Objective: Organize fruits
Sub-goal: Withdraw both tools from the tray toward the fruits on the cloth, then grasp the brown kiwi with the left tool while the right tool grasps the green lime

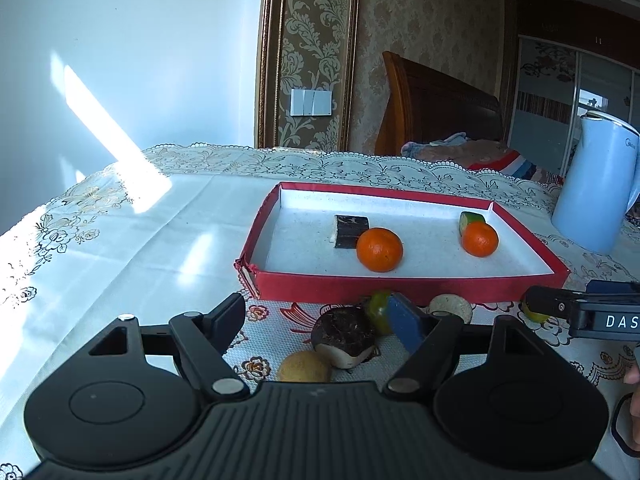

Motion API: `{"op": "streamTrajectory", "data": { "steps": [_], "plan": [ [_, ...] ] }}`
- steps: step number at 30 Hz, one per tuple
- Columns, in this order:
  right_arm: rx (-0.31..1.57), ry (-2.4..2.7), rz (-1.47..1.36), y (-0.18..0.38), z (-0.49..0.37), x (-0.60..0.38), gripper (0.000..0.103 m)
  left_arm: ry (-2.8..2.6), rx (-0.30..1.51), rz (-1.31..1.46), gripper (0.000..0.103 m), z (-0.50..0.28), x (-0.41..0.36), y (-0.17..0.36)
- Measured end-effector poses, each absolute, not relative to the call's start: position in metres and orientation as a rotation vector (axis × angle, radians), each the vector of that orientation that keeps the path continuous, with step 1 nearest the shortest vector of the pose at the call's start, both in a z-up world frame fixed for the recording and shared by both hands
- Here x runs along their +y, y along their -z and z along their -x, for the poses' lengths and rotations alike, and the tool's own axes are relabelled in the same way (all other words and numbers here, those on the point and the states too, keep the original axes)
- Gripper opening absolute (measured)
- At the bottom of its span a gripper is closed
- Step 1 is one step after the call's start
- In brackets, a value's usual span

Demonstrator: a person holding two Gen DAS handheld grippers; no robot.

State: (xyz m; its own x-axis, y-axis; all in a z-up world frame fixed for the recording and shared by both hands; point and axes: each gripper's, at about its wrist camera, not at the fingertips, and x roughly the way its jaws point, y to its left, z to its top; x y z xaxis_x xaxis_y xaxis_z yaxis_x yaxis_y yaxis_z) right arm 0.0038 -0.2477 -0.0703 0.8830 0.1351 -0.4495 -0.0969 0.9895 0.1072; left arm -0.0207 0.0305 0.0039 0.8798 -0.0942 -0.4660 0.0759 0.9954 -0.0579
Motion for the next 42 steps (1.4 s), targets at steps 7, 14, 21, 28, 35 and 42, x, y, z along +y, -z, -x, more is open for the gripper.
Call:
{"op": "streamTrajectory", "data": {
  "steps": [7, 14, 21, 28, 35, 42],
  "plan": [
    [0.480, -0.124, -0.117, 0.072, 0.000, -0.255, 0.103, 0.101, 0.516, -0.003, 0.078, 0.025, 0.028, 0.002],
    [0.488, -0.129, -0.108, 0.073, 0.000, -0.253, 0.103, 0.094, 0.510, -0.087, 0.078, 0.033, 0.025, 0.009],
    [0.498, -0.116, -0.163, 0.071, -0.001, -0.267, 0.103, 0.096, 0.573, -0.072, 0.078, 0.021, 0.029, 0.013],
    [0.514, -0.071, -0.228, 0.073, -0.001, -0.293, 0.103, 0.140, 0.610, -0.112, 0.046, 0.017, 0.022, 0.018],
    [0.512, -0.074, -0.121, 0.076, 0.002, -0.281, 0.103, 0.158, 0.610, -0.113, 0.032, 0.017, 0.021, 0.019],
    [0.515, -0.097, -0.017, 0.076, -0.003, -0.260, 0.094, 0.159, 0.607, -0.107, 0.030, 0.017, 0.021, 0.018]
  ]
}}
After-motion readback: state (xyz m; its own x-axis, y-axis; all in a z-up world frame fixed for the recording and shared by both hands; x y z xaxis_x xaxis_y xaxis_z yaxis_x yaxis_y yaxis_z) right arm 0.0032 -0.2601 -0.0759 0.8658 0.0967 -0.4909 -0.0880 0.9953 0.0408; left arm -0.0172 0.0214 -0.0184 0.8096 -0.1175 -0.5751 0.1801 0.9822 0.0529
